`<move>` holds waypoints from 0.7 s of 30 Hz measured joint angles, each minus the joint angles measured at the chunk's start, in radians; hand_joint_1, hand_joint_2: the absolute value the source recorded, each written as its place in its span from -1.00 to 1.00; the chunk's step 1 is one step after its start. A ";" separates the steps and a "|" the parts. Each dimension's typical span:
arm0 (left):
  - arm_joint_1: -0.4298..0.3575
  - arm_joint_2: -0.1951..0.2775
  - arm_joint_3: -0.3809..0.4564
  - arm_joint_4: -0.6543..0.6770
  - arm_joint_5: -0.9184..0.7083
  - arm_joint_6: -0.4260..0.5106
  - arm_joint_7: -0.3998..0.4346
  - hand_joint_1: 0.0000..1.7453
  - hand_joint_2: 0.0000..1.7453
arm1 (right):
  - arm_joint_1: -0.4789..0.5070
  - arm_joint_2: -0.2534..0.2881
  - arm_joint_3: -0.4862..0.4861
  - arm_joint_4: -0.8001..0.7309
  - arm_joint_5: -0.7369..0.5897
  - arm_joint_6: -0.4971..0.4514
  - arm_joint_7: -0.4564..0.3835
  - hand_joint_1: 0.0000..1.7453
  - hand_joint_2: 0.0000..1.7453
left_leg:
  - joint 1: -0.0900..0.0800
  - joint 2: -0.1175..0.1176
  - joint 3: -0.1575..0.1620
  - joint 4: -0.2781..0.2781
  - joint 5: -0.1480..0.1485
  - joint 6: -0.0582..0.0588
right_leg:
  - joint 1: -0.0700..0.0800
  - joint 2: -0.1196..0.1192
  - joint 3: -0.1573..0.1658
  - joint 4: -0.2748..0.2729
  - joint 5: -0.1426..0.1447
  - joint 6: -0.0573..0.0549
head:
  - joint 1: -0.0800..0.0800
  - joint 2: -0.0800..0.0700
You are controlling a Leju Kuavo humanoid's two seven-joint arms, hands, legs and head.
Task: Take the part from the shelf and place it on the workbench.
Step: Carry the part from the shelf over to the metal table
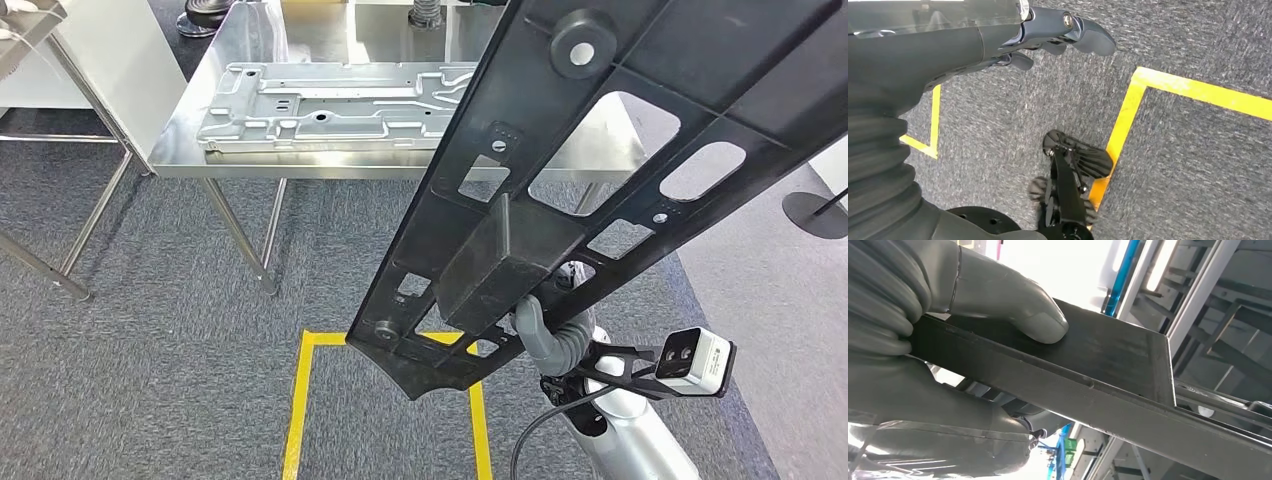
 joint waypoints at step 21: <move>0.000 0.004 0.000 0.001 -0.006 0.001 -0.002 -1.00 1.00 | 0.018 -0.004 -0.025 -0.002 -0.027 0.028 -0.009 1.00 1.00 | 0.003 -0.008 -0.063 0.011 0.039 -0.030 | 0.001 0.036 0.182 -0.239 0.042 -0.018 | -0.008 0.000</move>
